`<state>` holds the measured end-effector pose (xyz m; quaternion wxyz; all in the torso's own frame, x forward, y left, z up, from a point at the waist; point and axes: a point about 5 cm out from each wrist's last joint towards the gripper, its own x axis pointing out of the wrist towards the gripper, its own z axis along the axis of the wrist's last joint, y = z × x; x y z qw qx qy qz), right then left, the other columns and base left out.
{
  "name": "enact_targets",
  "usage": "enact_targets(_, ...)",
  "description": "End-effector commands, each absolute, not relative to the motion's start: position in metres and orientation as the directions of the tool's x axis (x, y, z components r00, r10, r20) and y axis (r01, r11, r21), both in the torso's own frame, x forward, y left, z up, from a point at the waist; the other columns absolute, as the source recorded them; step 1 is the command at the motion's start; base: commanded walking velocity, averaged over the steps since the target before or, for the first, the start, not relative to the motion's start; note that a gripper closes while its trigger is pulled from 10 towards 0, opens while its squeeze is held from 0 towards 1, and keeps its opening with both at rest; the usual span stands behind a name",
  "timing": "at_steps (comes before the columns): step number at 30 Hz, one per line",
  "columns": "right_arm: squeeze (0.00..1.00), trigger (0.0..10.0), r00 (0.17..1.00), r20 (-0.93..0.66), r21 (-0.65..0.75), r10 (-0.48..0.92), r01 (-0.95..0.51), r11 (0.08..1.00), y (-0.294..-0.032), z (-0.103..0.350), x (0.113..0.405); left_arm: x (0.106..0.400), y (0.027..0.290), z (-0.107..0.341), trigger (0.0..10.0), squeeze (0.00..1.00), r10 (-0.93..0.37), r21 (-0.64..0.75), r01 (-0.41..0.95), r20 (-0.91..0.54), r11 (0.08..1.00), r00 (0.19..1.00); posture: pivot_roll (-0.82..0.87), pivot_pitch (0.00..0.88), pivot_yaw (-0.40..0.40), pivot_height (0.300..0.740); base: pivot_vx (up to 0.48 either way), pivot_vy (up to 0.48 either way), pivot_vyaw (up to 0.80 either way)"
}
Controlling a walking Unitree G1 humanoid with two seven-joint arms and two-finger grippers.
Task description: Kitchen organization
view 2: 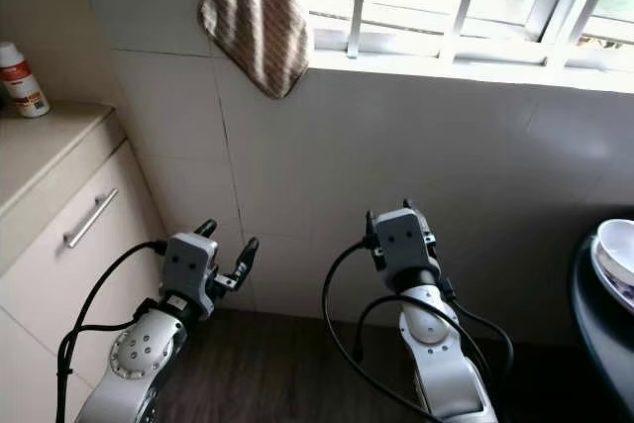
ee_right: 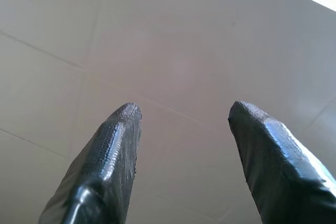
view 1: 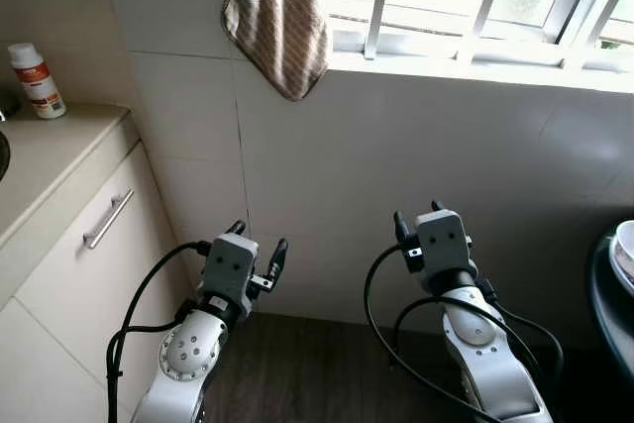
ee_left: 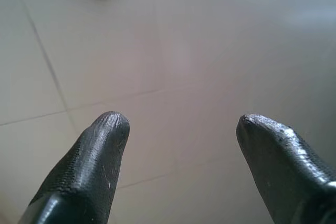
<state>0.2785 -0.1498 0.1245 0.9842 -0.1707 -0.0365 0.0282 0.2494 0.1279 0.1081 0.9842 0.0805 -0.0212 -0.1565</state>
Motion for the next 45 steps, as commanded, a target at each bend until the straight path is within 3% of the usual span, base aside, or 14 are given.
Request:
enact_targets(1, 0.0, 10.0, 0.994, 0.079, -0.353, 0.07, -0.037, 0.935, -0.149, 0.128, 0.279, 0.248, 0.128, 0.109, 10.0, 0.0, -0.315, 0.17, 0.307, 0.022, 0.936, 0.949, -0.01, 0.0, -0.04, 0.74, 0.0, -0.469, 0.0)
enact_targets(8, 0.0, 10.0, 0.995, 0.075, -0.355, 0.064, -0.033, 0.934, -0.151, 0.128, 0.279, 0.247, 0.128, 0.11, 10.0, 0.0, -0.307, 0.165, 0.299, 0.027, 0.94, 0.951, -0.01, 0.0, -0.043, 0.74, 0.0, -0.439, 0.0)
enact_targets(19, 0.0, 10.0, 0.996, 0.078, -0.356, 0.046, -0.015, 0.934, -0.154, 0.13, 0.279, 0.247, 0.13, 0.112, 10.0, 0.0, -0.295, 0.133, 0.287, 0.047, 0.949, 0.954, -0.01, 0.0, -0.041, 0.74, 0.0, 0.0, 0.0)
enact_targets(38, 0.0, 10.0, 0.996, 0.083, -0.351, 0.015, 0.015, 0.936, -0.159, 0.131, 0.281, 0.247, 0.128, 0.116, 10.0, 0.0, -0.301, 0.136, 0.29, 0.064, 0.947, 0.951, -0.01, 0.0, -0.038, 0.74, 0.249, 0.0, 0.0)
enact_targets(45, 0.0, 10.0, 0.997, 0.068, -0.311, -0.047, 0.066, 0.948, -0.168, 0.13, 0.282, 0.246, 0.127, 0.116, 10.0, 0.0, -0.312, 0.134, 0.301, 0.07, 0.944, 0.947, -0.01, 0.0, -0.039, 0.74, 0.0, 0.0, -0.72)
